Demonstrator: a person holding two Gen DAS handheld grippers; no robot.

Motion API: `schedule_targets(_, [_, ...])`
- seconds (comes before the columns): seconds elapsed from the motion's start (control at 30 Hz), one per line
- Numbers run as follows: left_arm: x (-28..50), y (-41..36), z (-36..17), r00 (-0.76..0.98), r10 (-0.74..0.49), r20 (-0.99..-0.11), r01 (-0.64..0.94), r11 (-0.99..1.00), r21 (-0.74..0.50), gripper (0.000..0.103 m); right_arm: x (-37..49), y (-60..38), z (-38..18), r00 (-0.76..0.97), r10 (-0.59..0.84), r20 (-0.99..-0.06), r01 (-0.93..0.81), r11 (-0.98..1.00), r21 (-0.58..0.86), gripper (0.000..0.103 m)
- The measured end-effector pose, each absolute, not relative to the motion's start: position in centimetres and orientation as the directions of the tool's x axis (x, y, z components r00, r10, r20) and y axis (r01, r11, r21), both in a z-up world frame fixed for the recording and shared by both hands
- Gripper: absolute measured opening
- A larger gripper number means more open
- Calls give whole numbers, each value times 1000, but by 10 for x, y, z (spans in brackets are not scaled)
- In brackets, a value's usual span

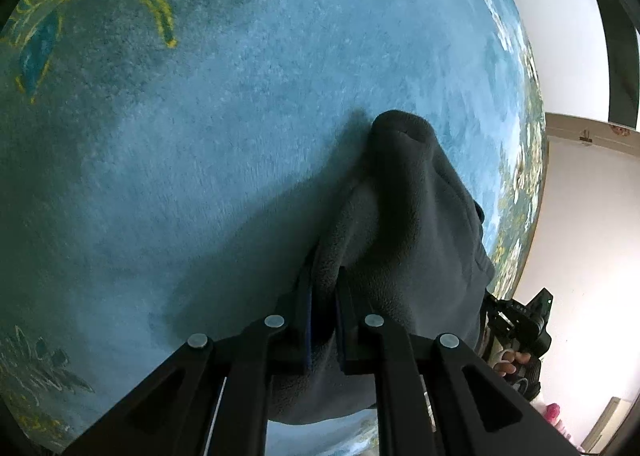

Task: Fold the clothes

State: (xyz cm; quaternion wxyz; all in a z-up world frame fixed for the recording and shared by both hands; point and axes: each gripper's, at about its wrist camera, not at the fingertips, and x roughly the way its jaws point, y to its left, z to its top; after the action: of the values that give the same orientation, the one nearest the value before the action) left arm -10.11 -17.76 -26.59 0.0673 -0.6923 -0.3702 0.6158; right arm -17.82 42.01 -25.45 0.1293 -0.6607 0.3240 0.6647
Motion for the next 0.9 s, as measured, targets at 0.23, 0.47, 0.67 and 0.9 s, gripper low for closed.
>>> schedule_targets(0.23, [-89,-183,-248,-15,585,-811,439,-725,-531,27,-179,409,-241,-107,-282,-953,-599,-747,289,13])
schedule_targets(0.47, [-58,-186,-222,-37,572,-820,387,-748,-540,49,-134,411,-205,-193,-334,-923,-588,-713,381,33])
schedule_targets(0.67, [-40,-153,-232,12,543,-839,375,-781,-500,49,-86,397,-230,-134,-402,-906,-620,-679,392,34])
schedule_targets(0.9, [-27,-161,-216,-38,522,-852,365,-787,-498,9,-86,381,-213,-170,-407,-898,-571,-702,426,5])
